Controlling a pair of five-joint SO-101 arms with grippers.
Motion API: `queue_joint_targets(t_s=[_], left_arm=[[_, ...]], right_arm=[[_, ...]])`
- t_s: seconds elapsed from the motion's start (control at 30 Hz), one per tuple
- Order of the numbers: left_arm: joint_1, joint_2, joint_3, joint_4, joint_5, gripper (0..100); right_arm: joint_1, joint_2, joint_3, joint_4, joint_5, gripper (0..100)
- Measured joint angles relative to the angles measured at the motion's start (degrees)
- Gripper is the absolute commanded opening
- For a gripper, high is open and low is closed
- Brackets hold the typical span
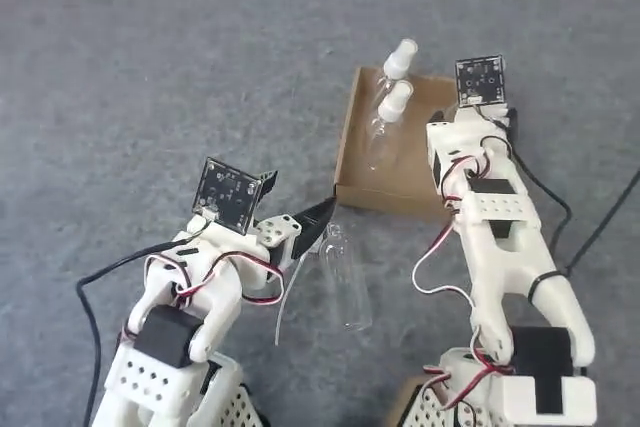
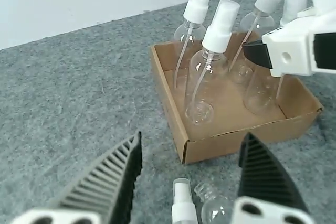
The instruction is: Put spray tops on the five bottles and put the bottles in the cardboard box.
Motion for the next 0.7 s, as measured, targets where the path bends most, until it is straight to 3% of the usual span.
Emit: queue_joint_targets(t_s=[0.3,0.53,0.7], left_arm=[[0.00,0.00,0.00,0.00,-0.26,28],[-0.35,0.00,0.00,0.00,-0.26,28],[-0.35,0.00,0.00,0.00,-0.26,22]], right_arm=[[0.00,-3.78,-1.93,5.63,0.00,34.4],[-0.18,-14.42,-13.80,24.35,0.00,34.4],[-4.66,-19.08,-19.16,41.67,0.00,34.4]])
